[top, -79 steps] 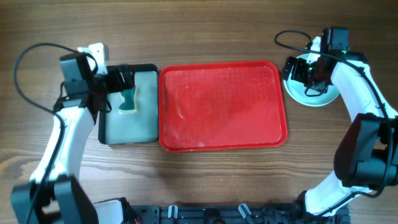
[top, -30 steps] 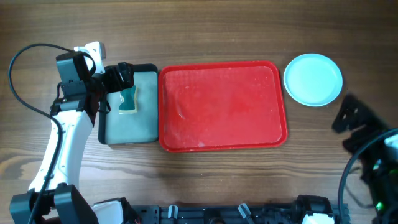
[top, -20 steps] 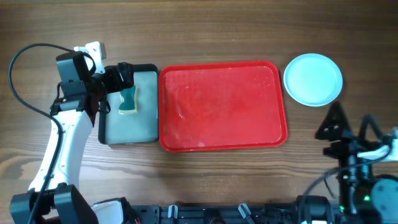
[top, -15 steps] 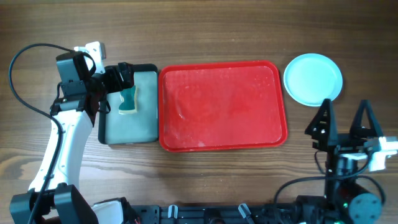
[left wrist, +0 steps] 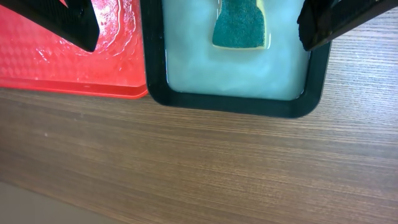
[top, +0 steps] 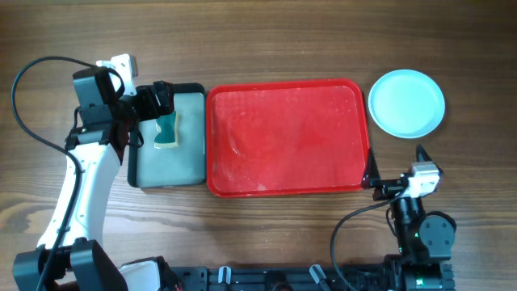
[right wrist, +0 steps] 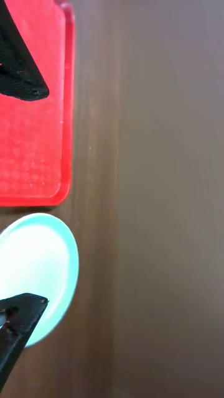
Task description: Clean dirty plates on tray and stack at the side
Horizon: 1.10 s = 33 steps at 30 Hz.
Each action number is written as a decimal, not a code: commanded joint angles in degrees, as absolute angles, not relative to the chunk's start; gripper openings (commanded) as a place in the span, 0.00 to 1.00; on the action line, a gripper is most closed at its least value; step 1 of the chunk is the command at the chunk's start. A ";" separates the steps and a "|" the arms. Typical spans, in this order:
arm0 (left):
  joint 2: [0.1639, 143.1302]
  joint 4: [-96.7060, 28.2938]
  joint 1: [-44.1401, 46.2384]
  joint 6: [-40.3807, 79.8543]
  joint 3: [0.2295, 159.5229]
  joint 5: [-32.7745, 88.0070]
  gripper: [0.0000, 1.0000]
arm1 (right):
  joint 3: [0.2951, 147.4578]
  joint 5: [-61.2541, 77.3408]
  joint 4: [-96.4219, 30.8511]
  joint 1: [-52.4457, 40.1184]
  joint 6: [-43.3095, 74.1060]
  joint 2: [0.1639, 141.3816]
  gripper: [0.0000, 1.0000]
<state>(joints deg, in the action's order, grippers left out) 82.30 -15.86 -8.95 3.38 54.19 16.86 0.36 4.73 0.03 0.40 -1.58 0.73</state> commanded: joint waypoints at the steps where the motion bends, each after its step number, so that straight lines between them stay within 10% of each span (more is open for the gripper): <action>1: 82.52 -15.70 -8.73 3.90 54.50 17.54 1.00 | 0.25 6.50 0.36 0.16 -6.96 0.14 1.00; 26: 82.24 -16.29 -8.73 3.90 54.50 17.54 1.00 | 0.30 6.44 0.38 0.19 -4.49 0.21 1.00; 33: 60.14 -27.79 -8.73 3.90 54.39 17.54 1.00 | 0.30 6.44 0.38 0.19 -4.49 0.21 1.00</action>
<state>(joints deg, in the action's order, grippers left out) 71.09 -26.22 -8.95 3.57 54.11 16.82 0.36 5.41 -0.01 0.40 -4.38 0.71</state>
